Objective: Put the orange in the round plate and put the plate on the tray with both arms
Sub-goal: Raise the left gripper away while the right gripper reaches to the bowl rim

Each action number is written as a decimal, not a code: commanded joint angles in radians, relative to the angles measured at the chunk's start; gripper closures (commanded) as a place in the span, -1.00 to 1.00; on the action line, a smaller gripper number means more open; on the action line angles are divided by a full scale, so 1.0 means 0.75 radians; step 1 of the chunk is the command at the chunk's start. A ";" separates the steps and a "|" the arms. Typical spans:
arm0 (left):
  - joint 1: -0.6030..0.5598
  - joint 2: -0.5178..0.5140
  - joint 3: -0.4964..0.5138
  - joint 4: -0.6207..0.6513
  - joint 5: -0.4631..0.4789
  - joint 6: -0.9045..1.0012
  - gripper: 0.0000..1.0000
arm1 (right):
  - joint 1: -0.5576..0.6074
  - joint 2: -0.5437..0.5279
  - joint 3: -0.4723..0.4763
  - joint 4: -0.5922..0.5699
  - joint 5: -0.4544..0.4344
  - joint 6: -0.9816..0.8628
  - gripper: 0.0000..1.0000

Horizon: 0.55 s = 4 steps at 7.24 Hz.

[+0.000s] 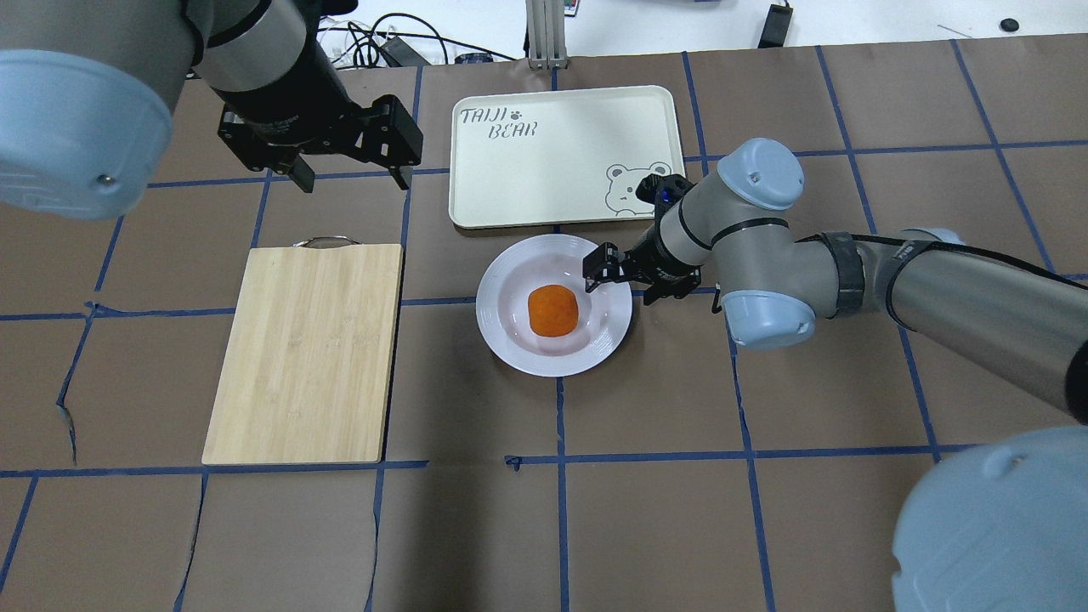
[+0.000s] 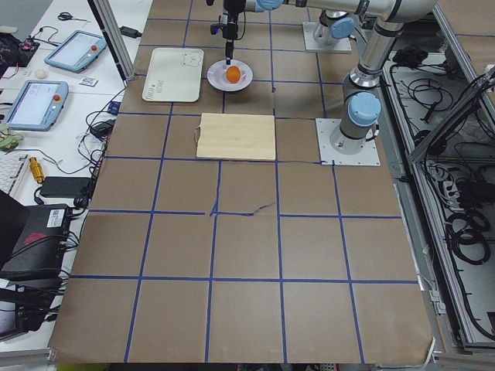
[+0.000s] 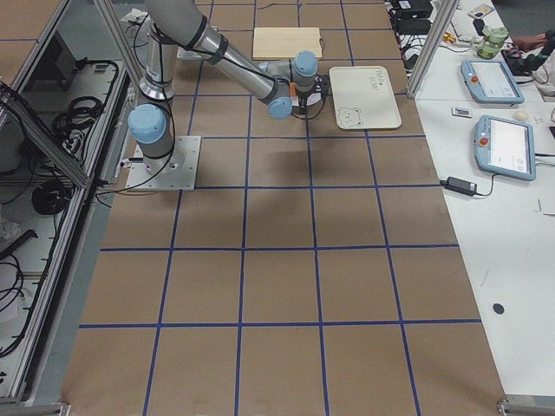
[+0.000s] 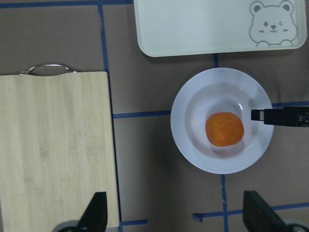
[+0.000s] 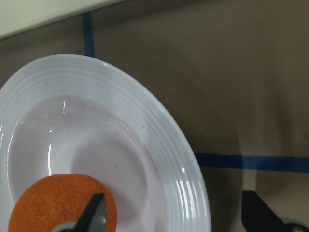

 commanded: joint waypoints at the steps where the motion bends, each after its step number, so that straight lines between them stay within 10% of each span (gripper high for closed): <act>1: 0.032 0.003 -0.022 0.034 -0.015 0.013 -1.00 | 0.014 0.020 0.002 -0.055 0.005 0.006 -1.00; 4: 0.030 0.011 -0.040 0.028 -0.050 0.028 -1.00 | 0.016 0.022 0.023 -0.054 -0.003 0.010 -0.92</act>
